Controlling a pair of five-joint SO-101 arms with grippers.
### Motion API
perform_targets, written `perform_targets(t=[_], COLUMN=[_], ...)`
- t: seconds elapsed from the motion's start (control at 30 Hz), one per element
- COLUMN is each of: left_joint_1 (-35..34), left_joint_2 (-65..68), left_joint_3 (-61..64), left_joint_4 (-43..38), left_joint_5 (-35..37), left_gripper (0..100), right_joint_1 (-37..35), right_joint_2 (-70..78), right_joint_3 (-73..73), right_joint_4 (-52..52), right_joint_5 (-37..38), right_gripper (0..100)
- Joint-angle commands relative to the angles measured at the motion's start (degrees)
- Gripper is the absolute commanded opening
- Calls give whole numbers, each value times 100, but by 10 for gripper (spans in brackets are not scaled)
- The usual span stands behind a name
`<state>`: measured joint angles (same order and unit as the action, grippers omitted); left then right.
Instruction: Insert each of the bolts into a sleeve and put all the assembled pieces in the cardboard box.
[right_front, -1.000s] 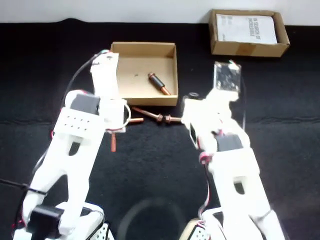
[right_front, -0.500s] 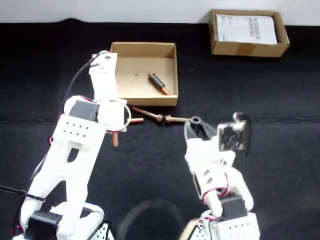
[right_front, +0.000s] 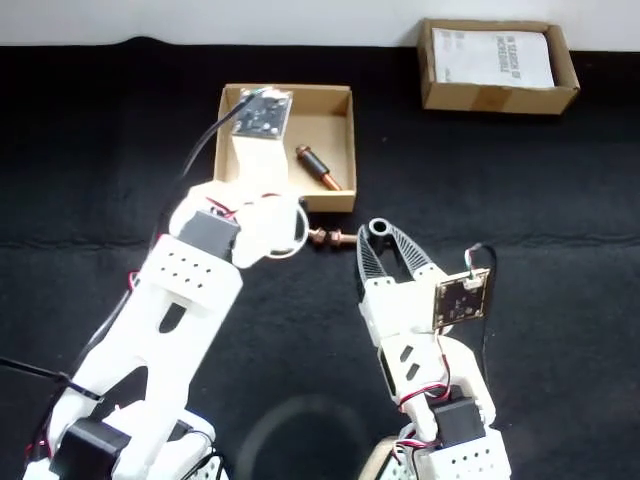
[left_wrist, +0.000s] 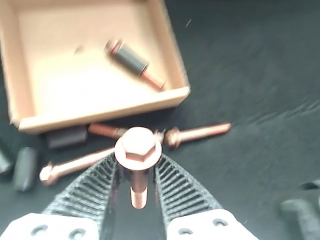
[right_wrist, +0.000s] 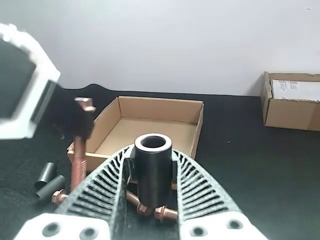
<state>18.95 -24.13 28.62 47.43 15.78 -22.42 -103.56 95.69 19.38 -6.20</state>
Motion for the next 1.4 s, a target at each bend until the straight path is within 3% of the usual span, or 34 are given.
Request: perform_targets(t=[0.0, 0.27, 0.53, 0.63, 0.8, 1.37], left_joint_1=[154, 382, 1244, 1305, 1138, 1692], left_joint_2=[-233, -989, -2501, -2765, -2765, -2229], left_joint_3=[-48, 4, 760, 989, 1024, 1051], left_joint_4=[-615, -1178, -1204, -1697, -2479, -2505], left_joint_5=[0, -9, -26, 0, -26, 9], left_gripper=[9, 9, 9, 9, 9, 9], right_joint_1=[-22, -13, -31, -31, -66, -57], right_joint_2=[-101, -92, -84, -84, -92, -92], right_joint_3=[769, 769, 769, 769, 769, 769], right_joint_4=[-119, -110, -101, -101, 242, 303], right_joint_5=[62, 62, 62, 62, 62, 62], right_gripper=[8, 8, 8, 8, 8, 8])
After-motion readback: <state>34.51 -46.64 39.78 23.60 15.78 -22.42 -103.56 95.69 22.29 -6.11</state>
